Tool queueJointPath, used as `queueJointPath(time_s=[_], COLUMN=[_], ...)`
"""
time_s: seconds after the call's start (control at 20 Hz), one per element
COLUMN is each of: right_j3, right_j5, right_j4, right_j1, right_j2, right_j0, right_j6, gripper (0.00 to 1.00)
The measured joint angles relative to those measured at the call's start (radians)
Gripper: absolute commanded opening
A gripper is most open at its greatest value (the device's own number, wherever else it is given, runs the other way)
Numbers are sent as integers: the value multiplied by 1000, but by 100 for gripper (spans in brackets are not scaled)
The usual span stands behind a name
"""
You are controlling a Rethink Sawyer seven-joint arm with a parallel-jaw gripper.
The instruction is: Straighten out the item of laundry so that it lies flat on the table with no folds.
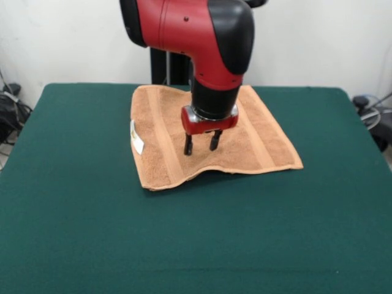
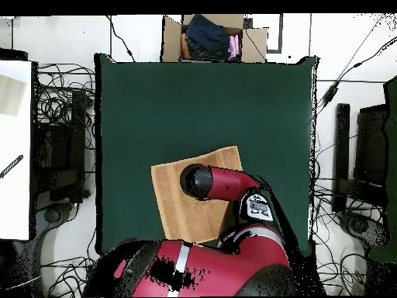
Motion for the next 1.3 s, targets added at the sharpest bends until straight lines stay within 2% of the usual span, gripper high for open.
queueJointPath(time_s=[1.3], right_j3=[-9], right_j5=[-2], right_j4=[16], right_j1=[7], right_j2=[-29], right_j0=[36], right_j6=[0], gripper=[100])
